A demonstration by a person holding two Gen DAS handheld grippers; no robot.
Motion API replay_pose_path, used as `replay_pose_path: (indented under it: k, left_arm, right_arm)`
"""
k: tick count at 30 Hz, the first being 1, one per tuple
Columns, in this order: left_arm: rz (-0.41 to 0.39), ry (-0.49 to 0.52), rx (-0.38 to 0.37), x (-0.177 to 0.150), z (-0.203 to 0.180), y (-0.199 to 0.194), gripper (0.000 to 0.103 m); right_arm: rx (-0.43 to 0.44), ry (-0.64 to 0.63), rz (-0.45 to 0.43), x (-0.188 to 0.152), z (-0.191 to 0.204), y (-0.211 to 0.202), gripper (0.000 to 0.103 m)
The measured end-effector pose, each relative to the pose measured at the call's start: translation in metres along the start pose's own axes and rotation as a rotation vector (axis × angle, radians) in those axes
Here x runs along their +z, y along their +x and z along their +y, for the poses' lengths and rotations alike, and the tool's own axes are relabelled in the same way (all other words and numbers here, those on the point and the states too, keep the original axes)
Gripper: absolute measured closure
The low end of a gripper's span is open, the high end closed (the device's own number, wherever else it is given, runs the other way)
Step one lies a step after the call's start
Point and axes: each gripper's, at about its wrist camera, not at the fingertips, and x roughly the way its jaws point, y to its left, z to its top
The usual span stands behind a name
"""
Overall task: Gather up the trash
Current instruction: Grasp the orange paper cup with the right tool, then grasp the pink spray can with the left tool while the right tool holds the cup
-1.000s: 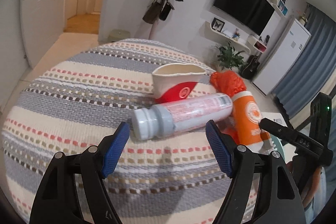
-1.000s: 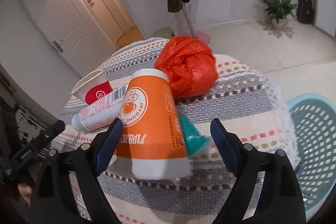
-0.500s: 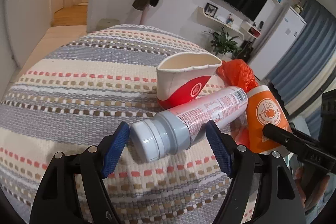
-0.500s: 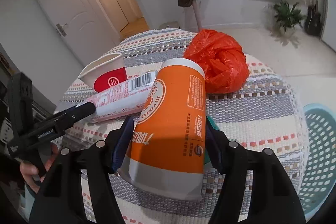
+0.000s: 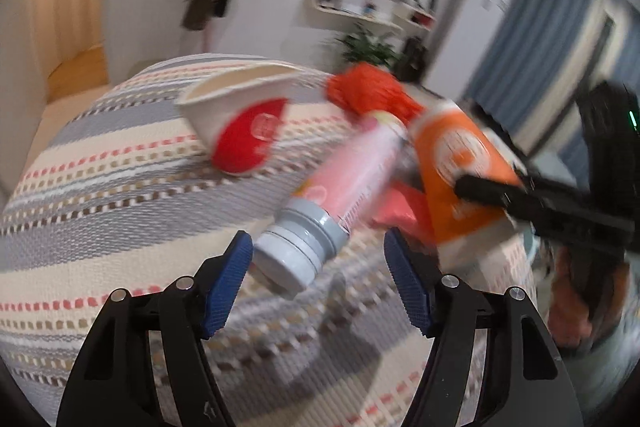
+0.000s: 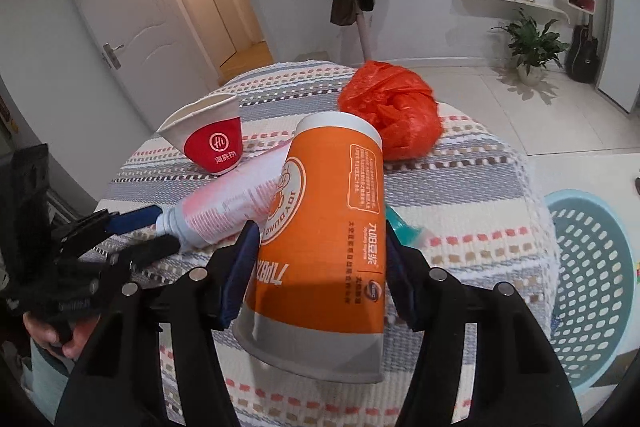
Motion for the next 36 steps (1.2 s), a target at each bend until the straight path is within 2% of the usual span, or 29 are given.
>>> replay_pose_path:
  k: [2, 5, 8, 15, 18, 20, 25, 28, 31, 36]
  left_arm:
    - [0.010, 0.056, 0.006, -0.003, -0.011, -0.001, 0.037]
    - [0.018, 0.072, 0.031, 0.001, -0.015, 0.003, 0.032]
    - [0.028, 0.085, 0.063, 0.014, -0.016, 0.012, 0.031]
    - [0.092, 0.119, 0.036, 0.044, -0.029, 0.045, 0.031]
    - [0.141, 0.140, 0.073, 0.049, -0.037, 0.065, 0.034]
    - [0.165, 0.146, 0.109, 0.052, -0.039, 0.077, 0.041]
    - [0.189, 0.160, 0.126, 0.055, -0.046, 0.085, 0.046]
    - [0.185, 0.180, 0.156, 0.056, -0.052, 0.088, 0.049]
    - [0.163, 0.143, 0.190, 0.054, -0.056, 0.082, 0.054]
    - [0.077, 0.071, 0.165, 0.059, -0.060, 0.054, 0.056]
  right_arm:
    - [0.002, 0.005, -0.007, -0.002, -0.002, -0.004, 0.047]
    - [0.002, 0.015, -0.019, -0.004, -0.006, -0.013, 0.047]
    - [0.001, 0.025, -0.026, -0.006, -0.011, -0.019, 0.047]
    - [0.033, 0.063, -0.023, -0.009, -0.026, -0.027, 0.047]
    - [0.031, 0.062, -0.030, -0.010, -0.030, -0.032, 0.047]
    - [0.031, 0.065, -0.036, -0.011, -0.034, -0.035, 0.047]
    - [0.032, 0.080, -0.043, -0.011, -0.045, -0.040, 0.047]
    - [0.035, 0.095, -0.046, -0.012, -0.052, -0.042, 0.047]
    - [0.055, 0.111, -0.055, -0.013, -0.056, -0.047, 0.047]
    - [0.055, 0.125, -0.082, -0.011, -0.065, -0.059, 0.047]
